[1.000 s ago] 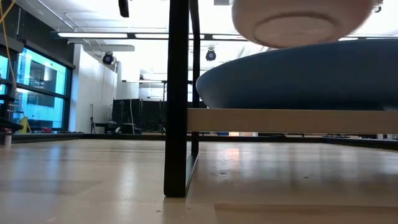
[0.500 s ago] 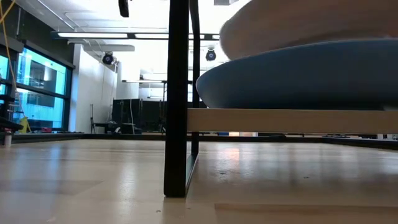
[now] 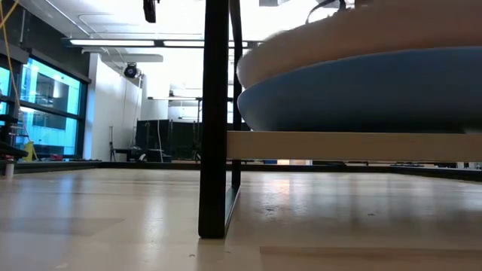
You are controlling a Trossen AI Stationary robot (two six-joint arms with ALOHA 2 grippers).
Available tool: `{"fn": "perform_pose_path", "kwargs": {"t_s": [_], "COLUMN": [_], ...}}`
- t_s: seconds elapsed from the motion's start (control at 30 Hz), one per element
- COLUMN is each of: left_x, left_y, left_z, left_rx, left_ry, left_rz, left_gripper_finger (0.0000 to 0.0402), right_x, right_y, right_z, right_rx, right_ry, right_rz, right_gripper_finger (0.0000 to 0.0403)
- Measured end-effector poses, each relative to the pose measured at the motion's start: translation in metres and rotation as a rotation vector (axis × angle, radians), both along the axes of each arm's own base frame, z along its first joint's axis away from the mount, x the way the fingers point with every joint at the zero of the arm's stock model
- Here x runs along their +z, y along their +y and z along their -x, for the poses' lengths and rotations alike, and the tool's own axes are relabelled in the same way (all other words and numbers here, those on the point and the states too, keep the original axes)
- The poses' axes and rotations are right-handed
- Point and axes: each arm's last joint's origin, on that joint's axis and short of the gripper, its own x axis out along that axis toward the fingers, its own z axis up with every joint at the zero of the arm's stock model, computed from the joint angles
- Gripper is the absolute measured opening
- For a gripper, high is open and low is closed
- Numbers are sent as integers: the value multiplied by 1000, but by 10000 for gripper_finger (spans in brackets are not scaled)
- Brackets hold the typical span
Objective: Place and stack plates onto a shelf
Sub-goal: Stack the white plate on top of the blue plate, then return to Home Position
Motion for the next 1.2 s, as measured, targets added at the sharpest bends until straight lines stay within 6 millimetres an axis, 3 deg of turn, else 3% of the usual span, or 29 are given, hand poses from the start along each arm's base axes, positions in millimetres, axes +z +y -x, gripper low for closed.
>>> {"fn": "perform_pose_path", "kwargs": {"t_s": [0.37,0.6,0.77,1.03,1.2], "left_x": [0,0,-1,-3,-3], "left_y": [3,5,5,5,5], "left_z": [0,1,0,0,0], "left_rx": [19,29,29,29,28], "left_ry": [4,-1,11,26,29], "left_rz": [1,16,18,19,21], "left_gripper_finger": [23,23,23,23,23], "right_x": [-6,-4,14,37,33], "right_y": [1,1,-1,-17,-23], "right_z": [-2,-1,2,56,80], "right_rx": [26,41,105,152,68], "right_ry": [24,21,2,238,171], "right_rz": [1,-2,4,134,116], "right_gripper_finger": [11,98,162,201,202]}}
